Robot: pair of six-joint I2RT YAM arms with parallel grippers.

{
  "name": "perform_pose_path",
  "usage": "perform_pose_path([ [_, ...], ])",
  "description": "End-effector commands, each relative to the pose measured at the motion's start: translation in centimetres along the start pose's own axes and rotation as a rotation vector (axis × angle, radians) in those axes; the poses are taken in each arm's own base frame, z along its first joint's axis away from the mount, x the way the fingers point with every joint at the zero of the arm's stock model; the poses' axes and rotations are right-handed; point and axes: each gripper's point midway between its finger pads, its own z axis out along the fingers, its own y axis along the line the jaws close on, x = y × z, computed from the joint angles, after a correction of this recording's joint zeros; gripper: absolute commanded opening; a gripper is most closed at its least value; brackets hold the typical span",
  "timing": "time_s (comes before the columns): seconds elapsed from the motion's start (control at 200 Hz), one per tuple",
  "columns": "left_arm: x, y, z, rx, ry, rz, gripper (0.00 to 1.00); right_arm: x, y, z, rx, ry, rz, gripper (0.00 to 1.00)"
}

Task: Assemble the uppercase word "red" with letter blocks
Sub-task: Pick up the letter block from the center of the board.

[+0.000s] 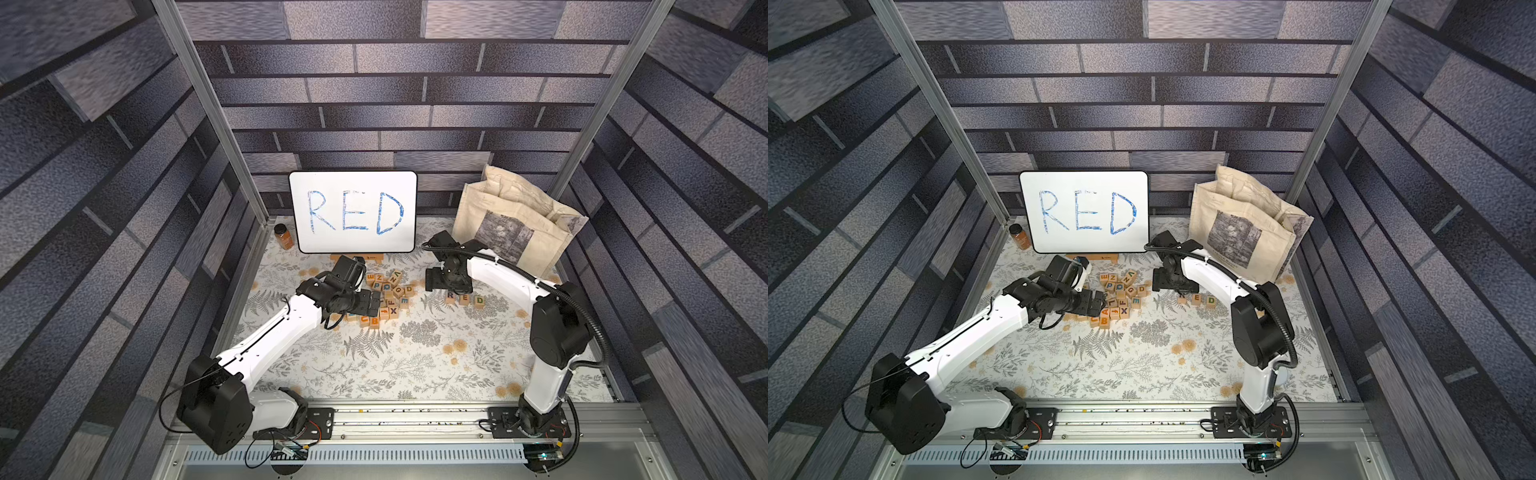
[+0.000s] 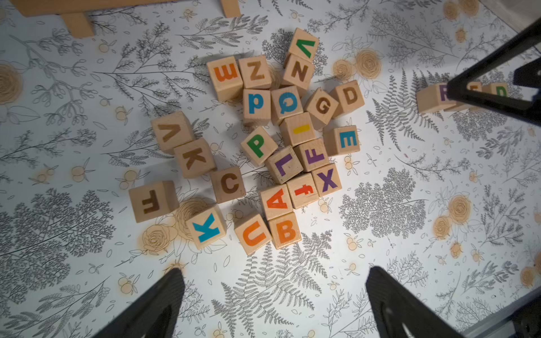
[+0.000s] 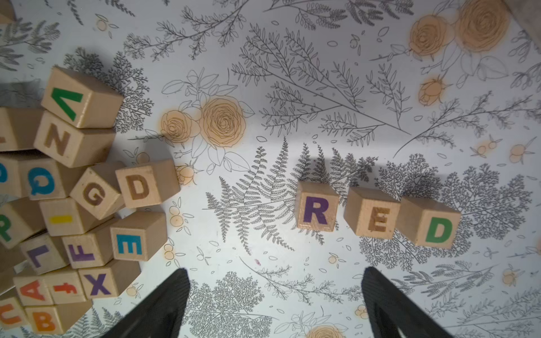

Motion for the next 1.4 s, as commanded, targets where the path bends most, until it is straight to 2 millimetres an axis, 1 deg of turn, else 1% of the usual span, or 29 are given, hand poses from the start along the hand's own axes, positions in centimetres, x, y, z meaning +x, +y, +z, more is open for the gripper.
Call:
perform_pose_path([
  [0.0,-1.3,-1.8,-0.5,0.079,-0.026,0.052,1.00,0.3,-1.2,0.5,0.064,0.032,0.020,0.83],
  [0.13,-2.0,-2.3,-0.4,0.103,-0.033,0.058,1.00,0.7,-1.6,1.8,0.060,0.061,0.037,0.70],
  [0.24,-2.3,-2.8,-0.1,0.129,-0.031,0.064,1.00,0.8,-2.1,2.6,0.063,0.080,0.050,0.68],
  [0.466,-2.8,-3.1,0.3,0.140,-0.032,0.056,1.00,1.3,-2.5,4.1,0.056,0.123,0.063,0.63],
  [0.591,-2.8,-3.0,0.4,0.141,-0.031,0.049,1.00,1.6,-2.7,4.9,0.053,0.135,0.065,0.63],
  [0.666,-2.9,-3.1,0.3,0.145,-0.034,0.046,1.00,1.8,-2.6,5.3,0.049,0.141,0.064,0.59],
  [0.771,-2.9,-3.0,0.3,0.146,-0.033,0.040,1.00,1.9,-2.6,5.9,0.048,0.150,0.061,0.57],
  [0.907,-2.9,-3.1,0.2,0.153,-0.034,0.038,1.00,1.9,-2.8,6.6,0.065,0.158,0.059,0.49],
  [0.997,-3.0,-3.2,0.2,0.155,-0.036,0.039,1.00,1.6,-2.9,6.7,0.076,0.152,0.052,0.44],
  [1.092,-3.1,-3.1,0.1,0.155,-0.039,0.034,1.00,1.3,-3.2,6.5,0.101,0.143,0.038,0.30],
  [1.237,-3.0,-3.1,0.0,0.158,-0.040,0.026,1.00,1.2,-3.3,5.6,0.101,0.142,0.025,0.18],
  [1.392,-2.6,-3.3,-0.2,0.177,-0.058,0.017,1.00,1.5,-3.2,4.5,0.082,0.134,0.045,0.17],
])
